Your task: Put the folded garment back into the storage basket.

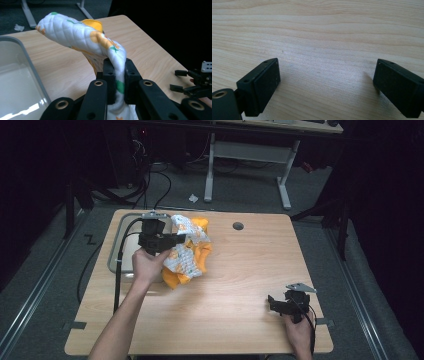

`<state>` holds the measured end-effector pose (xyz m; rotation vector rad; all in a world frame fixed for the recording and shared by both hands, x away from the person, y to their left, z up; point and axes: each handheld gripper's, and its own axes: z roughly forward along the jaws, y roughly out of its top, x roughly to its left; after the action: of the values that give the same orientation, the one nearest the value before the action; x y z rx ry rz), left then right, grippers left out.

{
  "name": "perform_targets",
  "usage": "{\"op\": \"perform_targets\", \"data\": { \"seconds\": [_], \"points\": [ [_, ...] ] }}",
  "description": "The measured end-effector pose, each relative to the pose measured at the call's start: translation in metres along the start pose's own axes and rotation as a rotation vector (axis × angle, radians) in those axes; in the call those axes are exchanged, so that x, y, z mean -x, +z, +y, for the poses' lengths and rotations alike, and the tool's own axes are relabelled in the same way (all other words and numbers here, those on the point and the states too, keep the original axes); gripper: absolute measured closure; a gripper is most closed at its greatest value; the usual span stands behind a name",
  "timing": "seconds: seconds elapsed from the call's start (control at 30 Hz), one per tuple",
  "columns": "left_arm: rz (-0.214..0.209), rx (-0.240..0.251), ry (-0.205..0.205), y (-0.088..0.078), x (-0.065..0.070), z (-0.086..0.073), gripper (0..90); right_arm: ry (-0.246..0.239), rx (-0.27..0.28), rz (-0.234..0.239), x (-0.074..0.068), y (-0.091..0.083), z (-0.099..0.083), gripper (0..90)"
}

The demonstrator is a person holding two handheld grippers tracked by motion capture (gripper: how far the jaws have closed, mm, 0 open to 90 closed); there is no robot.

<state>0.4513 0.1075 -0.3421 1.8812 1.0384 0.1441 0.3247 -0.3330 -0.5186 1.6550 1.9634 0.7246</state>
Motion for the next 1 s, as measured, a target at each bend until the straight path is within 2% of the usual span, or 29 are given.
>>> {"op": "perform_targets", "data": {
  "seconds": [0.37,1.0],
  "points": [
    [0.026,0.029,-0.025,-0.015,-0.015,0.008,83.1,0.000,0.000,0.000,0.000,0.000,0.000,7.2],
    [0.106,0.058,-0.046,-0.038,-0.046,0.014,83.2,0.000,0.000,0.000,0.000,0.000,0.000,7.2]
  ]
}}
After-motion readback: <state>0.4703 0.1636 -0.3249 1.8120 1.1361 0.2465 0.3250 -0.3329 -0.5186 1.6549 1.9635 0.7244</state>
